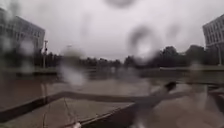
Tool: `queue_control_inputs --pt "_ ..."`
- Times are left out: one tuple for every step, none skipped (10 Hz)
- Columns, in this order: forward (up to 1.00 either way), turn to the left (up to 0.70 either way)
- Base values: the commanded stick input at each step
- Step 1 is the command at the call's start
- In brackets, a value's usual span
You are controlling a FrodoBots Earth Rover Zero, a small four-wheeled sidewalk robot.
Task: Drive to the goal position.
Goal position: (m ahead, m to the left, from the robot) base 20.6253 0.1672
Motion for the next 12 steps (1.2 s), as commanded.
queue_control_inputs --pt "0.70 0.01" --pt "0.70 0.01" --pt "0.70 0.01" --pt "0.70 0.01" --pt "0.70 0.01" --pt "0.70 0.01" --pt "0.70 0.01" --pt "0.69 0.01" --pt "0.69 0.01" --pt "0.69 0.01" --pt "0.70 0.01" --pt "0.70 0.01"
